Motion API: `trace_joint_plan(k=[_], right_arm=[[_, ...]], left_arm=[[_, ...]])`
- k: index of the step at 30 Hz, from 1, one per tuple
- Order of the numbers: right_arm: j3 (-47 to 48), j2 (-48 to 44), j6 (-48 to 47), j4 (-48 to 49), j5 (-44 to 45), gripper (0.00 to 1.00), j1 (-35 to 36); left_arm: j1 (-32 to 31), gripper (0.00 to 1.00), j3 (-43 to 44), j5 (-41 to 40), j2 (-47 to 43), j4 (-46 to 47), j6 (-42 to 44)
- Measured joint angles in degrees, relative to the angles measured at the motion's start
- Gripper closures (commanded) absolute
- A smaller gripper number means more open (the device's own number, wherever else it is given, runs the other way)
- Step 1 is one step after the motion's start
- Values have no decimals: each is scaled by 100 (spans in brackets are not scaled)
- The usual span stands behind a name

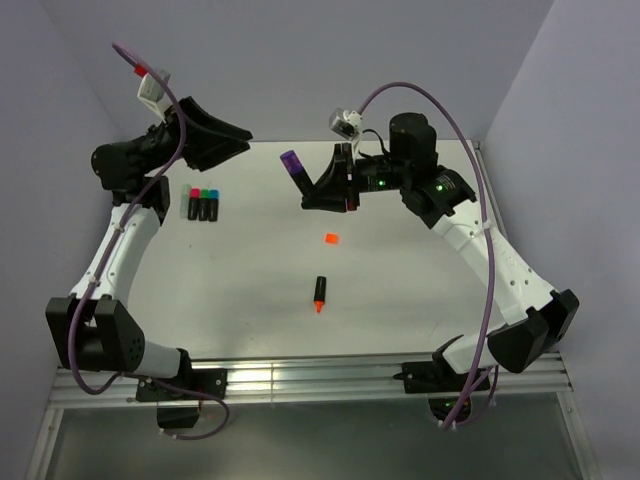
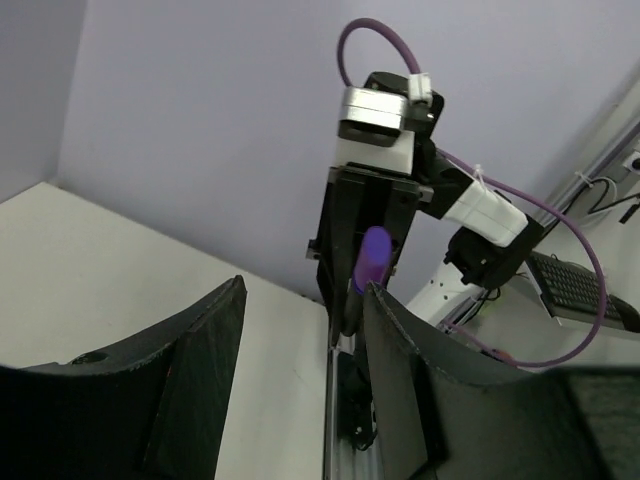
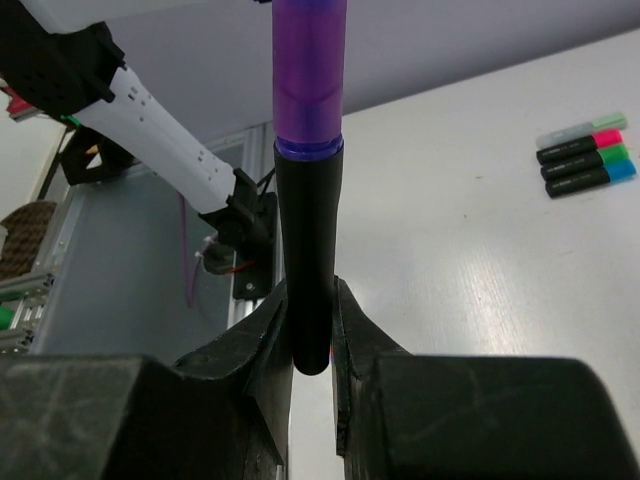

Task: Insert the pens into the pen caps
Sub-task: Press the pen cap onto the pen.

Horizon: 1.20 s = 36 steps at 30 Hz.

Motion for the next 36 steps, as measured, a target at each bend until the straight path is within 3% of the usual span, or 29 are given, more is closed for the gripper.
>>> trace_joint_plan(k=[9,24,36], right_arm=[[-92,37,417,372,-111,100,101],[-98,55,529,490,-90,100,286],[-181,70,564,511,-31,100,358]], left_arm=[[-483,48,-313,-216,-240,1049,-793],[-979,48,-341,-516,-238,531,-566],[-1309,65,-341,-516,-238,197,-278]])
